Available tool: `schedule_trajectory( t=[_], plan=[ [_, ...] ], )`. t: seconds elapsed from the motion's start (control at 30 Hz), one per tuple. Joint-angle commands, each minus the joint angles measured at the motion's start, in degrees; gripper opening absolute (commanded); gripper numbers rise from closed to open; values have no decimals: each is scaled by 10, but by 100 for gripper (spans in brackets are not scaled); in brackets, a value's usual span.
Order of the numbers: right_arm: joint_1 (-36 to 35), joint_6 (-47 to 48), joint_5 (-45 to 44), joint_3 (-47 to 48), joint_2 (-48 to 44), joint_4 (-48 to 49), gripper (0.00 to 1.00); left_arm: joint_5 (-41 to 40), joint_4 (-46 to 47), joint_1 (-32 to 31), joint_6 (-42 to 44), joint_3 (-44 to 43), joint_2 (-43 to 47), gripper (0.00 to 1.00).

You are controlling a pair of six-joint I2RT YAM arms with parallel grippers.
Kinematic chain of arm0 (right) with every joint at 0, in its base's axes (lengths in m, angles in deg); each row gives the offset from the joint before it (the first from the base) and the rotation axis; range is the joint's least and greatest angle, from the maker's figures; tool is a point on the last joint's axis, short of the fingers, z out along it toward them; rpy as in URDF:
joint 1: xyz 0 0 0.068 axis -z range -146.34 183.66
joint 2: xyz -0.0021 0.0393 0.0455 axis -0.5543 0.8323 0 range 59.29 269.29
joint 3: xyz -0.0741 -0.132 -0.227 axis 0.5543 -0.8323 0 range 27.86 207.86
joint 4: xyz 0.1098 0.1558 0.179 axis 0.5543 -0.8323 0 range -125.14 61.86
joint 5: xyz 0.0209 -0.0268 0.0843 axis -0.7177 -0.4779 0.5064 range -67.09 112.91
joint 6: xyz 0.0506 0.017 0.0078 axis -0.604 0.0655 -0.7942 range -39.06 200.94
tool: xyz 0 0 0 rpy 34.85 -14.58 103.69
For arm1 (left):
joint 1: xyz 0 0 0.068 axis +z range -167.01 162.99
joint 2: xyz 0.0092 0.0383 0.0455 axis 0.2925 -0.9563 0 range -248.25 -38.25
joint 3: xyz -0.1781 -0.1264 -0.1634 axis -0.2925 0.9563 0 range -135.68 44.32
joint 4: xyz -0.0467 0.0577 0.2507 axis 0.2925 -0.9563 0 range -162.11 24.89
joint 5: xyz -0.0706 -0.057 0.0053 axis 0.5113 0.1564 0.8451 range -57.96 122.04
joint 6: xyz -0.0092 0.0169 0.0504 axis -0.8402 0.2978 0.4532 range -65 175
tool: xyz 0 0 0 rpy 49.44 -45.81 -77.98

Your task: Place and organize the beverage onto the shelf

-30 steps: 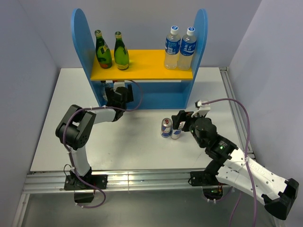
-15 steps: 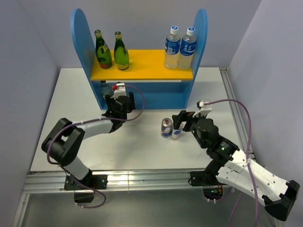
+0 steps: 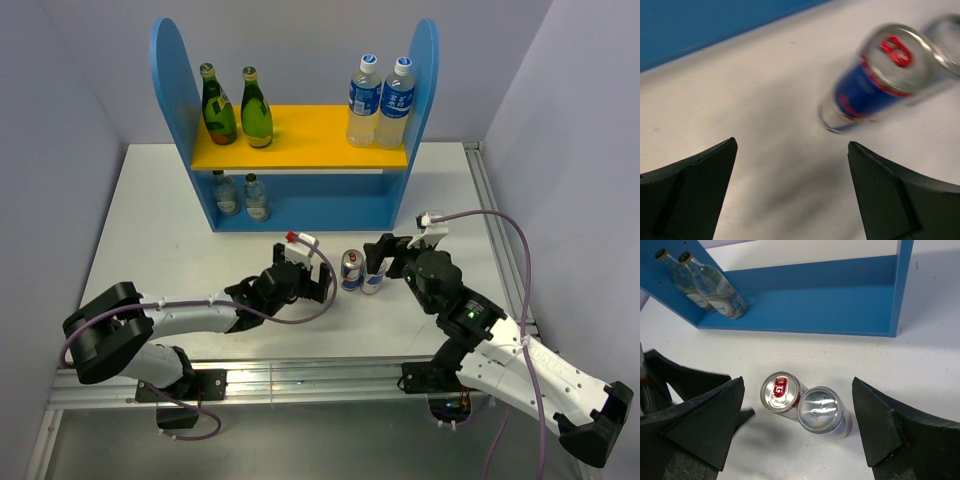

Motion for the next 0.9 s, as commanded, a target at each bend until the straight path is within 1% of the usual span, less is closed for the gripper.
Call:
schedule_trajectory(
  t=[0.0, 0.17, 0.27, 0.4, 0.43, 0.5, 0.53, 0.7, 0.8, 0.83, 0.87],
  plan=[
    [-3, -4, -10, -3, -7, 13, 95, 72, 58, -33, -1, -1, -7, 99],
    [-3, -4, -11, -2, -4, 12, 95, 89, 76, -63, -2, -33, -64, 99],
    [-3, -4, -12, -3, -6, 12, 95, 77, 79, -76, -2, -65, -105, 99],
    [-2, -4, -10, -3, -6, 13, 95, 10, 86, -83, -8, -110, -152, 99],
    [-3, -4, -10, -3, -6, 13, 95, -27, 84, -83, -10, -120, -172, 99],
    [-3, -4, -8, -3, -6, 13, 95, -51, 91, -83, -6, -140, -190, 99],
    [-3, -4, -8, -3, -6, 13, 95, -80, 89, -83, -8, -149, -208, 98],
    [-3, -4, -5, -3, -5, 14, 95, -125, 86, -76, -2, -197, -255, 95],
    [-3, -4, -6, -3, -4, 14, 95, -141, 84, -68, -1, -213, -267, 89],
    [-3, -4, -5, -3, -2, 15, 95, -143, 87, -62, 0, -214, -271, 81],
    [-3, -4, -5, -3, -2, 15, 95, -141, 91, -61, 1, -214, -272, 78]
  ],
)
